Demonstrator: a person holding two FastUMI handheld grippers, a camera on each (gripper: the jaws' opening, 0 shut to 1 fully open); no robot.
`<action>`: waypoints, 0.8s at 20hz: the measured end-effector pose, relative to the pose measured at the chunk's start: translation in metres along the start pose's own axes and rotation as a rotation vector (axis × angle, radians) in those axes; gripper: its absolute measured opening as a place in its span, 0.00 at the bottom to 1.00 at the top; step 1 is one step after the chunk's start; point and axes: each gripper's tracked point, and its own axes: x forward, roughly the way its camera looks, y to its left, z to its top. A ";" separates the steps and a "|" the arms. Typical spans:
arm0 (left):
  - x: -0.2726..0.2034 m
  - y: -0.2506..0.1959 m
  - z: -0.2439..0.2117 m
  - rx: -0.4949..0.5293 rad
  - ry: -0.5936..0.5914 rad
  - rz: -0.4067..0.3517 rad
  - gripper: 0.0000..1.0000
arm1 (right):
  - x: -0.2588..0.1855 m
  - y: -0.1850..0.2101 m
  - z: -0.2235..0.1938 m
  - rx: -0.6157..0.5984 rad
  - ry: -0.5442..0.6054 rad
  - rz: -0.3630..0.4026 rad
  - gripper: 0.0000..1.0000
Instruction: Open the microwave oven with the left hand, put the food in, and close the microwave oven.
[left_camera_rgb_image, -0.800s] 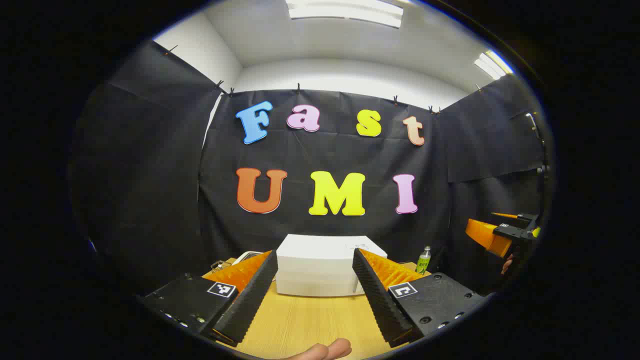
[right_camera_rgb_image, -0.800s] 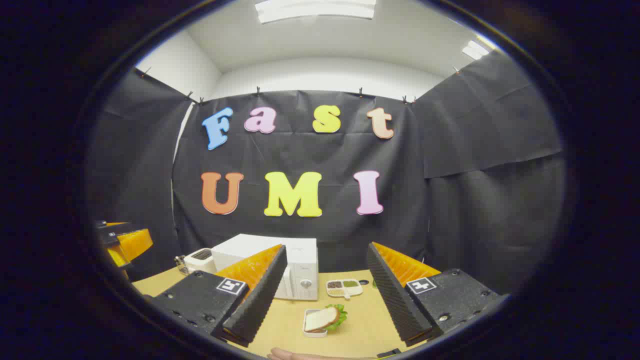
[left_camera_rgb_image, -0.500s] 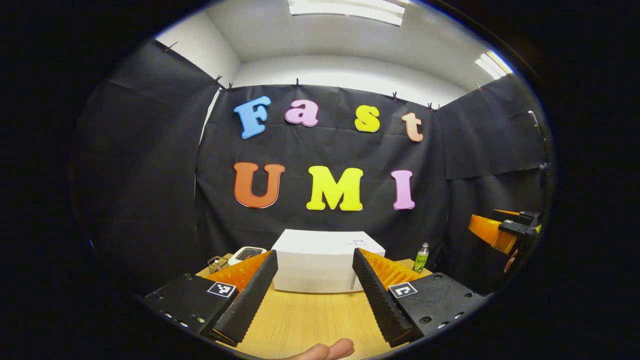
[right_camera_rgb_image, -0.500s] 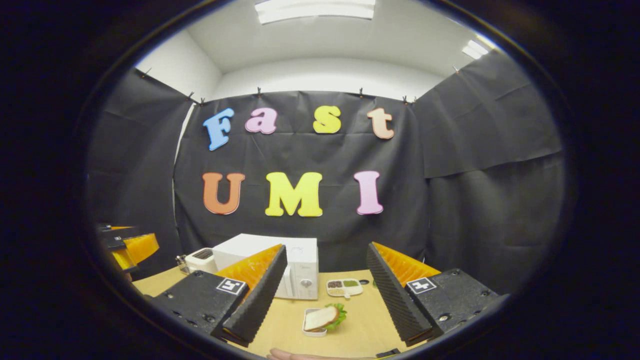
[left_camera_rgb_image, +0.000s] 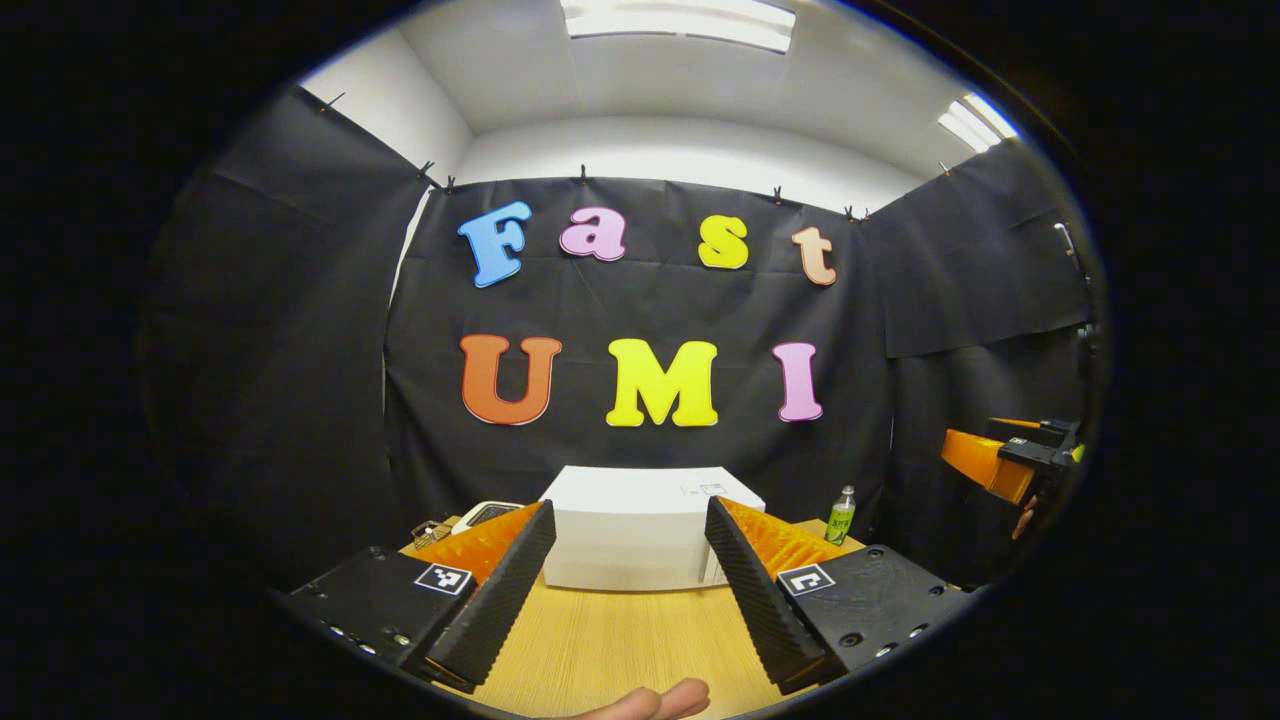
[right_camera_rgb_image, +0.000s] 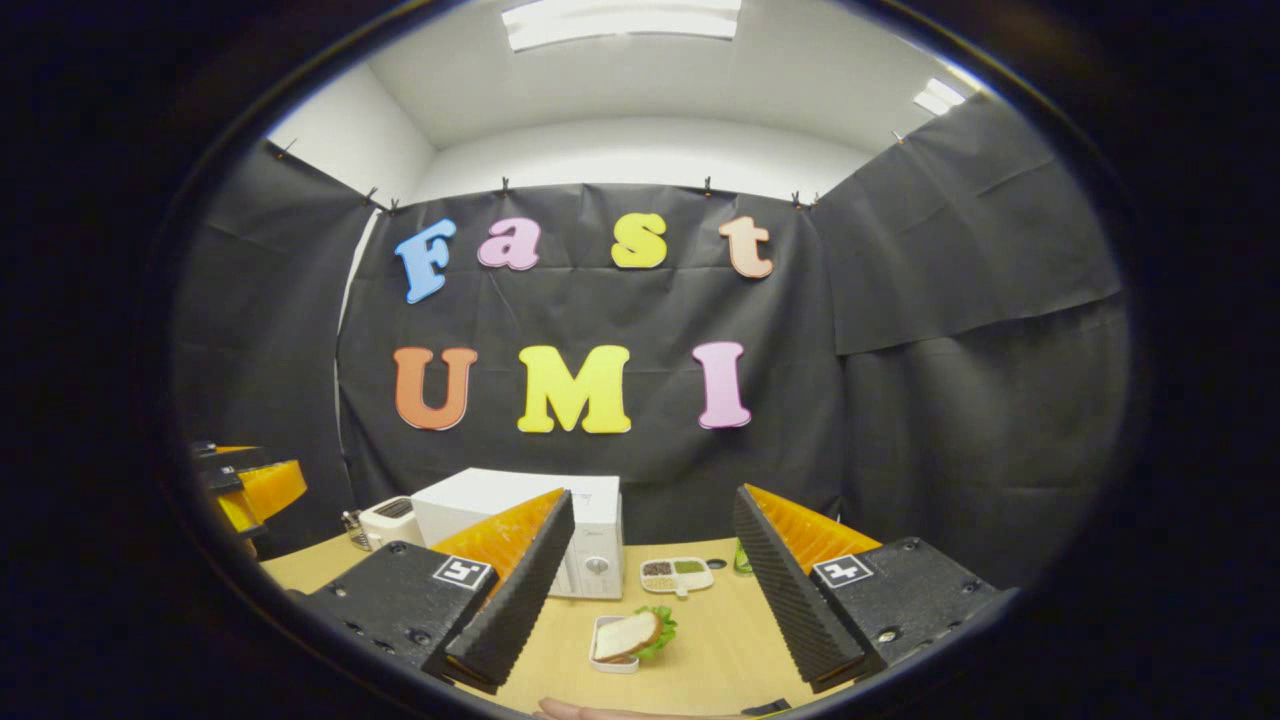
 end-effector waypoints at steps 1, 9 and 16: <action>0.002 -0.001 0.001 0.000 -0.005 0.003 0.95 | 0.000 -0.001 -0.001 0.003 0.004 -0.001 0.94; 0.067 -0.033 -0.017 0.059 -0.033 0.036 0.95 | 0.012 -0.019 -0.019 0.030 -0.010 0.023 0.93; 0.180 -0.083 -0.096 -0.024 0.022 -0.040 0.95 | 0.037 -0.068 -0.031 0.046 0.000 -0.015 0.93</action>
